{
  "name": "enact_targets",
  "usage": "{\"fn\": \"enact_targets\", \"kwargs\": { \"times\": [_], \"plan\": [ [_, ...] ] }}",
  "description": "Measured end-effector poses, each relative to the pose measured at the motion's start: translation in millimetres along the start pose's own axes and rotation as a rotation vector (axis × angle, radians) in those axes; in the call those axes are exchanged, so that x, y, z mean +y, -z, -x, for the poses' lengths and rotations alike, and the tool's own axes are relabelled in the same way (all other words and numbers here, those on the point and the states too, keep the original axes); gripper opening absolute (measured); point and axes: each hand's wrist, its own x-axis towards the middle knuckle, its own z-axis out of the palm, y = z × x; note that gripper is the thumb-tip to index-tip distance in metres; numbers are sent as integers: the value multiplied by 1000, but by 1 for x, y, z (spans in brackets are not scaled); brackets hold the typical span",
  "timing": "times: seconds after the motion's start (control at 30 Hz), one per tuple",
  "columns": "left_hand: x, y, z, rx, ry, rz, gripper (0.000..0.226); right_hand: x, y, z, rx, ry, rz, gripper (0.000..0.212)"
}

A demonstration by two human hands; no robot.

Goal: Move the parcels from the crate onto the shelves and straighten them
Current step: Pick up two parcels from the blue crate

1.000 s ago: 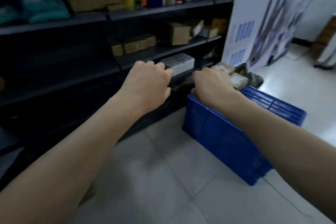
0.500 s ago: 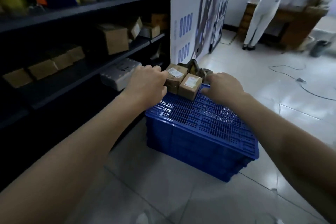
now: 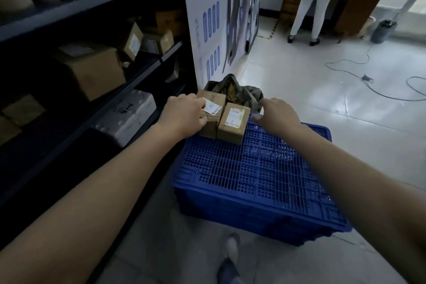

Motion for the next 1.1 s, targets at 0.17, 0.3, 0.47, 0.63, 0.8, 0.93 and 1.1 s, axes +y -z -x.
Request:
{"fn": "enact_targets", "kwargs": {
  "times": [0.17, 0.3, 0.47, 0.63, 0.8, 0.93, 1.1],
  "plan": [
    [-23, -40, -110, -110, 65, 50, 41, 18, -37, -106, -84, -10, -40, 27],
    [-49, -80, -174, -196, 163, 159, 48, 37, -72, -171, -176, -48, -70, 36],
    [-83, -141, -228, -433, 246, 364, 65, 60, -128, -229, -326, -160, -141, 56],
    [-123, -212, -278, -470, 419, 547, 75, 82, -192, -272, -403, -226, -64, 52],
    [-151, -295, -312, -448, 587, 722, 88, 102, -263, -293, -492, -381, -137, 45],
    [-160, -343, -327, -376, 658, 850, 94, 115, -319, -303, -531, -576, -515, 56],
    [-167, -386, -337, -516, 662, 1170, 52, 118, -350, -315, -446, -763, -1110, 44]
  ]
}}
